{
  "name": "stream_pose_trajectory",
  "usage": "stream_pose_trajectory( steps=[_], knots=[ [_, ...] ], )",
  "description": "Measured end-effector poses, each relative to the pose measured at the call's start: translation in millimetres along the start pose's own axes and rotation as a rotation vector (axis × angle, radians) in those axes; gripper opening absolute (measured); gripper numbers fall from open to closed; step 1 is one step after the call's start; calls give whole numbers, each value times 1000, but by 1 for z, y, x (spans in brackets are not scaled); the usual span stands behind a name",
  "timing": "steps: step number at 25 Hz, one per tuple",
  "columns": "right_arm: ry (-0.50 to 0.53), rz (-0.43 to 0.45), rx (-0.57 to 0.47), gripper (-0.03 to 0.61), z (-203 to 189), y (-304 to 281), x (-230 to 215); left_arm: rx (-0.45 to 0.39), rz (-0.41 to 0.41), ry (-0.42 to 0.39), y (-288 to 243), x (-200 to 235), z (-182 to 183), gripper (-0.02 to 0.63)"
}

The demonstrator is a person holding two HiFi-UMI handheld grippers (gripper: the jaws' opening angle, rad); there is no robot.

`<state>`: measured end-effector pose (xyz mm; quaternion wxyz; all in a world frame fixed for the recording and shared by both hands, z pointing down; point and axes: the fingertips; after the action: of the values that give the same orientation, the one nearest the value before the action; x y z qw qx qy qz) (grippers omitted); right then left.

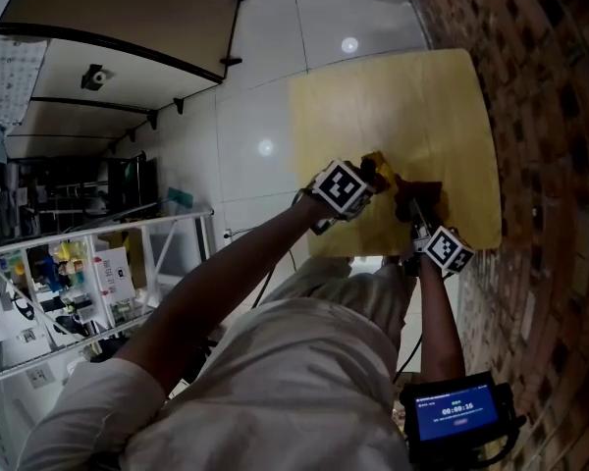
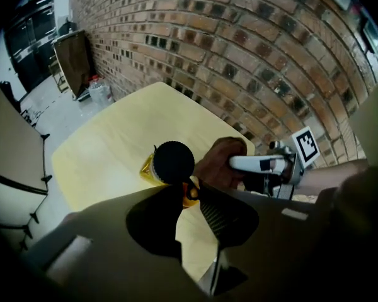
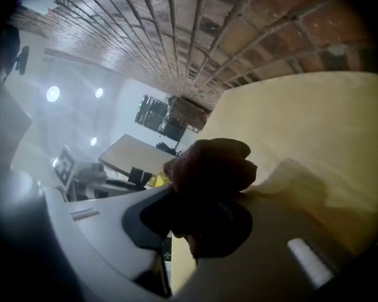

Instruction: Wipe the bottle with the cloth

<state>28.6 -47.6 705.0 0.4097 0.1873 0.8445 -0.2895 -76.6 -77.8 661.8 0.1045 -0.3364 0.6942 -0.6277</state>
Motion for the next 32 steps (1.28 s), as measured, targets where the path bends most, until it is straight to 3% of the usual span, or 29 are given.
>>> stream_pose_trajectory(
  steps=[2, 6, 10, 15, 20, 24, 26, 28, 30, 32],
  knots=[
    [88, 45, 38, 71, 16, -11, 10, -5, 3, -51, 0, 0, 1, 100],
    [224, 160, 233, 71, 15, -45, 28, -16, -35, -149, 0, -17, 8, 100],
    [333, 176, 406, 71, 7, -74, 18, -13, -30, -291, 1, -27, 14, 100],
    [272, 239, 457, 71, 11, -79, 36, -23, -45, -386, 15, -38, 7, 100],
    [300, 114, 600, 70, -21, -100, 1, -32, -41, -389, 7, -33, 10, 98],
    [464, -17, 671, 71, -34, -106, -22, -52, -50, -363, 7, -29, 10, 98],
    [551, -64, 669, 71, -33, -102, -29, -61, -47, -352, 8, -30, 11, 97],
    [576, -110, 614, 72, -24, -94, -32, -75, -44, -327, 7, -28, 10, 97],
    [514, -140, 502, 72, -10, -88, -35, -108, -55, -286, 1, -20, 9, 102],
    [414, -134, 363, 71, 8, -76, -33, -163, -84, -236, -1, -16, 13, 151]
  ],
)
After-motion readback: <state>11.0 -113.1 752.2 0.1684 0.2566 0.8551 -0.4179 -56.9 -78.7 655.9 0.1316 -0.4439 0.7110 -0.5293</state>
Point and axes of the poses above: the fingertips, and each gripper's own axes: y backward along the fingers, x to its left, z out of its top, and after that the axes turned 11 degrees about y, right-handed
